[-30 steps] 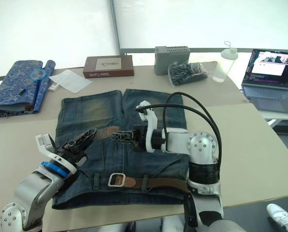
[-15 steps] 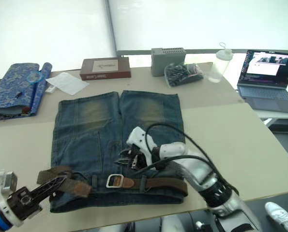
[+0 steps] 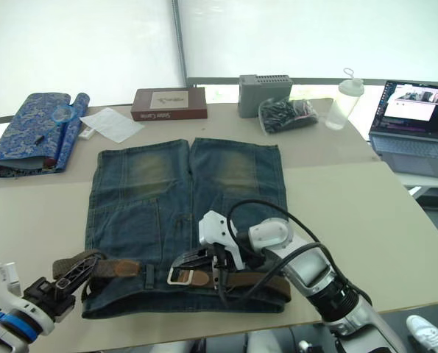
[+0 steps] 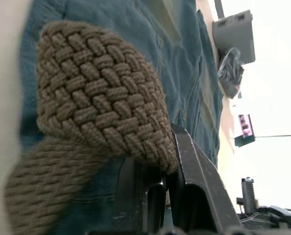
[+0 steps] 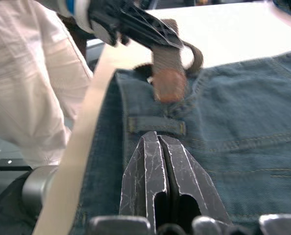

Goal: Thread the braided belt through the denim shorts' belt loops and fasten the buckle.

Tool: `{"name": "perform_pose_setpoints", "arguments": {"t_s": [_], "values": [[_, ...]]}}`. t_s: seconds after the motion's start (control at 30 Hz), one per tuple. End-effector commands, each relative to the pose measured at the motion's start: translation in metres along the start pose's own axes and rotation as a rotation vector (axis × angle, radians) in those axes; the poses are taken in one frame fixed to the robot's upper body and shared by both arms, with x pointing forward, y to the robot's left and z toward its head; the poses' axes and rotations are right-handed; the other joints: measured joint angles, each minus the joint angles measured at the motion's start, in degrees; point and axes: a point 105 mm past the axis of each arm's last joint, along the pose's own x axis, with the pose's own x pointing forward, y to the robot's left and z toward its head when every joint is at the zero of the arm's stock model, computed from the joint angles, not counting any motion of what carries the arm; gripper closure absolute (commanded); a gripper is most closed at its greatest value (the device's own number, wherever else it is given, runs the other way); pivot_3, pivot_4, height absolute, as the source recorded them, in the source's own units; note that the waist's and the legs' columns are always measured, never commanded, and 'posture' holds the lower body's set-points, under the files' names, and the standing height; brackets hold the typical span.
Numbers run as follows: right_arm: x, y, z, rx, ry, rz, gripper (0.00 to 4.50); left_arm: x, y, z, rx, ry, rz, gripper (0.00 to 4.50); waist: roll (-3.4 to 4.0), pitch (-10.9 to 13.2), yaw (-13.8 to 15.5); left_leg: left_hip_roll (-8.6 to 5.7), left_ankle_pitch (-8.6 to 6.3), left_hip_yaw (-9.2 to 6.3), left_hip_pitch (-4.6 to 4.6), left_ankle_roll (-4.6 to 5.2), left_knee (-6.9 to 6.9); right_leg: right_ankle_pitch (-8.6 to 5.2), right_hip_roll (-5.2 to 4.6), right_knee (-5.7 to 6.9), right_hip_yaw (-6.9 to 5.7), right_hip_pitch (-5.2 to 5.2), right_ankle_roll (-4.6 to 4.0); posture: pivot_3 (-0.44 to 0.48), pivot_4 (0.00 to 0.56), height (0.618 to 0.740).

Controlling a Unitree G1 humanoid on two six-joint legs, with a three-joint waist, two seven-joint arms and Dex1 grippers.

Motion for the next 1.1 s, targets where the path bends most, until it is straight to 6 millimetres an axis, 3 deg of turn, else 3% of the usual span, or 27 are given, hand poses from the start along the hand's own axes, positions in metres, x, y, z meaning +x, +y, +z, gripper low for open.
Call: {"name": "perform_pose_setpoints", "arguments": {"t_s": [0.03, 0.27, 0.43, 0.8, 1.1], "values": [[0.000, -0.002, 0.004, -0.083, 0.001, -0.025, 4.45, -0.001, -0.007, -0.005, 0.011, 0.003, 0.028, 4.50, 0.00, 0.00, 0.00, 0.00, 0.11, 0.00, 0.00, 0.20, 0.00, 0.00, 0.06, 0.01, -0.01, 0.00, 0.00, 0.000, 0.150, 0.740], [0.004, -0.003, -0.009, -0.124, 0.048, -0.038, 4.45, -0.004, 0.000, -0.015, 0.046, 0.067, 0.119, 4.50, 0.03, 0.03, 0.10, 0.00, 0.09, 0.03, 0.01, 0.19, 0.00, -0.12, 0.16, -0.01, -0.07, 0.00, -0.19, 0.000, 0.150, 0.740], [0.007, -0.012, -0.025, -0.118, 0.135, -0.084, 4.45, 0.005, -0.003, -0.013, 0.044, 0.056, 0.126, 4.50, 0.04, 0.03, 0.28, 0.00, 0.10, 0.03, 0.10, 0.19, 0.02, -0.20, 0.28, -0.02, -0.24, 0.12, -0.28, 0.000, 0.150, 0.740], [0.006, -0.012, -0.019, -0.120, 0.144, -0.084, 4.45, -0.005, 0.013, -0.007, 0.135, 0.098, 0.253, 4.50, 0.04, 0.05, 0.15, -0.01, 0.09, 0.02, 0.09, 0.18, -0.04, -0.14, 0.29, 0.01, -0.25, 0.06, -0.17, 0.000, 0.150, 0.740], [0.006, -0.008, -0.014, -0.111, 0.128, -0.082, 4.45, 0.007, -0.002, -0.012, 0.187, 0.118, 0.240, 4.50, 0.05, 0.07, 0.31, -0.01, 0.10, 0.02, 0.10, 0.17, -0.03, -0.16, 0.30, 0.00, -0.28, 0.09, -0.16, 0.000, 0.150, 0.740]]}}
